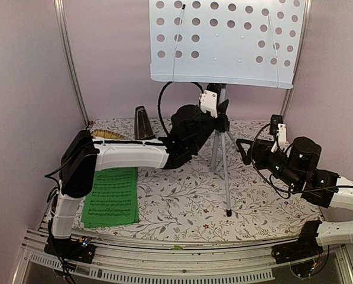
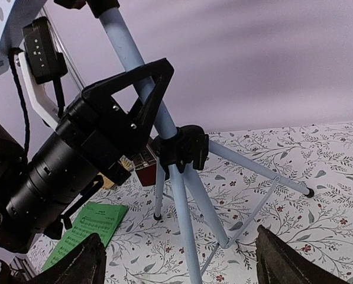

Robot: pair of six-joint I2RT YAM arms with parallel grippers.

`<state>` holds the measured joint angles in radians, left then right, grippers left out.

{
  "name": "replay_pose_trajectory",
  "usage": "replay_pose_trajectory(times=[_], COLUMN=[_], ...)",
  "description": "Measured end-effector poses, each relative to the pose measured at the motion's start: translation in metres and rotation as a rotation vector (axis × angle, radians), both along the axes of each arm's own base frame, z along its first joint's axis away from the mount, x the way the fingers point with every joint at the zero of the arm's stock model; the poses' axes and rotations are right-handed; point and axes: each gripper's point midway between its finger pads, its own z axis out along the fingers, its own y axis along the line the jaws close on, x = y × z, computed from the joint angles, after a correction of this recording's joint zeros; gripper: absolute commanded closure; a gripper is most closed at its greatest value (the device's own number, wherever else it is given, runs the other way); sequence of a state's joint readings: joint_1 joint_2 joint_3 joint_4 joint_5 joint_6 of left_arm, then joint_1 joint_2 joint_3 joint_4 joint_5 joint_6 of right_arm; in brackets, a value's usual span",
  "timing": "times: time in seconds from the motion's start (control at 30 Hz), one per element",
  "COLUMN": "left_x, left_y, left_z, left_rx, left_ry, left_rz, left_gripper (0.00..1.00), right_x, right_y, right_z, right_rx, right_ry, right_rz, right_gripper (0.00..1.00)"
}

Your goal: Set up the instrument practice props

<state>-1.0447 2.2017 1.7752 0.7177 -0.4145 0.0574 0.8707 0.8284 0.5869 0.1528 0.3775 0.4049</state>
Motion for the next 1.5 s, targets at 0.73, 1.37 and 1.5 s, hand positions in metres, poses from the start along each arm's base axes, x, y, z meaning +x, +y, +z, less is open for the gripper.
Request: replay_pose_trajectory(times=[0.73, 1.37, 1.5], left_x=[-0.028, -0.079, -0.090], left_y=[0.031, 0.066, 0.087], left_z=[-0.003, 0.002, -0.005], left_rx=[0.003, 0.012, -0.018], left_ry=[0.036, 0.138, 0.198], left_rz=[0.167, 0.020, -0.003], left_gripper=[0.71, 0.16, 0.16], right_x=[-0.004, -0.007, -0.007], right_y=[0.019, 0.016, 0.016], right_z=[-0.051, -0.044, -0.044], right_rx=[-0.091, -0.097, -0.111], right_ry=[0.135, 0.108, 0.100], right_rz=[0.087, 0.095, 0.098], right_gripper=[0.06, 0.01, 0.01])
